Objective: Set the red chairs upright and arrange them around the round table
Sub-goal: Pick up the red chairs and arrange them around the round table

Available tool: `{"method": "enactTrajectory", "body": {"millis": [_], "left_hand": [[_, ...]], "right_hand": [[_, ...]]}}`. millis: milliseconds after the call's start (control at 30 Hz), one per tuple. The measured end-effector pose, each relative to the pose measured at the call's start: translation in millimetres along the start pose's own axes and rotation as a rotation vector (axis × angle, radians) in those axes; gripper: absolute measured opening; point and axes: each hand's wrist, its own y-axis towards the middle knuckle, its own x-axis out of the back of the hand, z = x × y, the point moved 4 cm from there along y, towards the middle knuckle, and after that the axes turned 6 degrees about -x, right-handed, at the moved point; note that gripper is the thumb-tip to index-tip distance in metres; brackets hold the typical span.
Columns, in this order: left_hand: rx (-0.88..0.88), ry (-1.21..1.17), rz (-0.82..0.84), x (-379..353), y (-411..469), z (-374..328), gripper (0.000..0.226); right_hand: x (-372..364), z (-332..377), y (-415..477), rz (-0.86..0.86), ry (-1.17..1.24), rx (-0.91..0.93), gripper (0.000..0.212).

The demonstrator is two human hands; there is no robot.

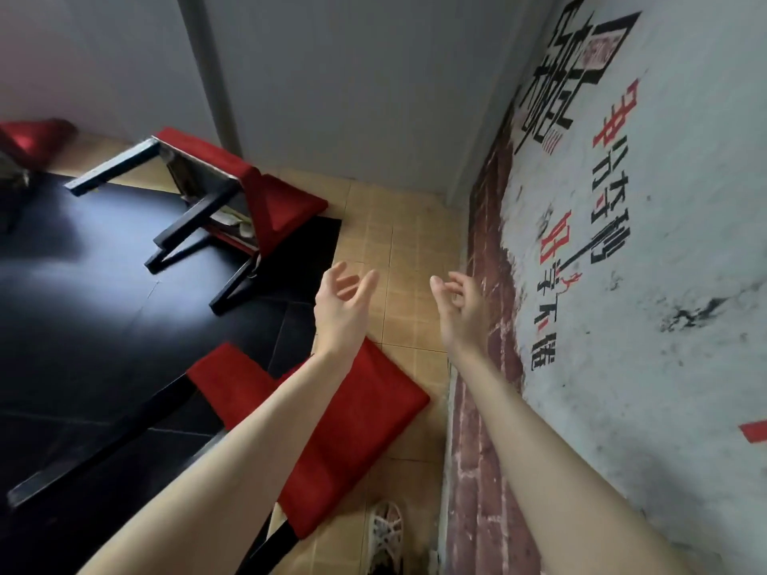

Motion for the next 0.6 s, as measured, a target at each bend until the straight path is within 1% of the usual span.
{"method": "enactTrajectory", "body": {"millis": [67,200,300,333,600], "left_hand": [[0.041,0.015,-0.037,-13.8,11.6,14.2,0.059],[0.107,0.046,-0.092,-39.2,39.8,39.5,0.058],[0.141,0.075,-0.124,-53.4,60.8,61.3,0.056],[0.154,0.079,-0.133,-57.4,66.5,69.7,0.055],[0.269,0.082,-0.129,-75.5,102.7,147.3,0.054]], "right_hand": [[-5.9,-14.7,23.2,0.027,-0.010,-0.014,0.062],[-20.1,-47.6,71.7,0.120,-0.032,-0.079,0.061],[-31.9,-69.7,98.8,0.135,-0.021,-0.114,0.078],[-36.2,-78.3,105.7,0.140,-0.029,-0.130,0.080],[-75.8,-155.2,140.5,0.131,-0.083,-0.242,0.075]]}}
